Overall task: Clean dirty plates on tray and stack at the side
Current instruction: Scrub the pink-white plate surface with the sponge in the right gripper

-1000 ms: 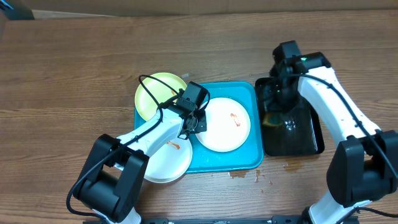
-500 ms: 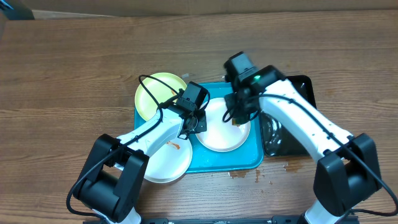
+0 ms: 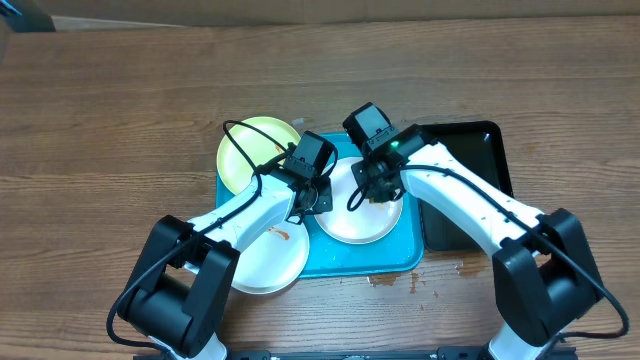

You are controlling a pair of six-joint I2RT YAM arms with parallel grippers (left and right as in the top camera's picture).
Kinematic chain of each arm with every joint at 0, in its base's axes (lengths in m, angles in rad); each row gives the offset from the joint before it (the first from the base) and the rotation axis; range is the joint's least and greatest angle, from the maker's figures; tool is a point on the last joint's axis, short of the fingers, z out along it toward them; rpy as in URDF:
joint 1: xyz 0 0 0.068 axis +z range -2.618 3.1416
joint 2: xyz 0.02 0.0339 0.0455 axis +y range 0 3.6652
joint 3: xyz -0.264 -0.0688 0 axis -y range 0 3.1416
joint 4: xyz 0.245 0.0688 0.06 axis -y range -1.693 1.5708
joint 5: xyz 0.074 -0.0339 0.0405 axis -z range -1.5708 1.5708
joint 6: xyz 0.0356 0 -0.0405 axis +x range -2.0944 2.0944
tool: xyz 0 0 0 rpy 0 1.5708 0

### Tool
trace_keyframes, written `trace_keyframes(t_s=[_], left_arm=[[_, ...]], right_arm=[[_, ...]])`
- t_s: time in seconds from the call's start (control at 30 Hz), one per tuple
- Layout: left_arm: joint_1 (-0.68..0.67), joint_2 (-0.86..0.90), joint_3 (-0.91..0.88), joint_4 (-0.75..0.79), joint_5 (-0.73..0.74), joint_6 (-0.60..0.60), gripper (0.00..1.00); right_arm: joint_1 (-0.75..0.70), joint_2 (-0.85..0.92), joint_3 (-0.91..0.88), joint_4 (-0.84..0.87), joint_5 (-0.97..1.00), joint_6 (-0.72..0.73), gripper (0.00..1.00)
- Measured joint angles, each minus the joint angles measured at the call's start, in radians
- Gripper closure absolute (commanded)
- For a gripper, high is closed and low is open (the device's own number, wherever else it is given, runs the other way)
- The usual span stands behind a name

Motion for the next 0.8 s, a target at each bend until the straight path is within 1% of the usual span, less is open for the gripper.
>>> trace_keyframes(t_s=[0.3,0.5,0.63,0.73,0.8], left_arm=[[0.000,0.000,0.000,0.000,0.000,0.000,0.84],[0.000,0.000,0.000,0.000,0.000,0.000,0.84],[0.000,0.000,0.000,0.000,0.000,0.000,0.85],[0.000,0.000,0.000,0.001,0.003,0.001,0.96],[0.000,0.000,0.000,0.002,0.007,0.002,0.96]], right_arm=[[-0.001,0.022,-0.061,0.072,0.072,-0.002,0.96],[-0.002,0.024,-0.104,0.107,0.085,-0.001,0.96],[-0.002,0.024,-0.138,0.164,0.088,-0.002,0.96],[-0.003,0.024,-0.179,0.218,0.090,-0.002,0.96],[-0.006,0.024,-0.209,0.264,0.089,-0.002,0.96]])
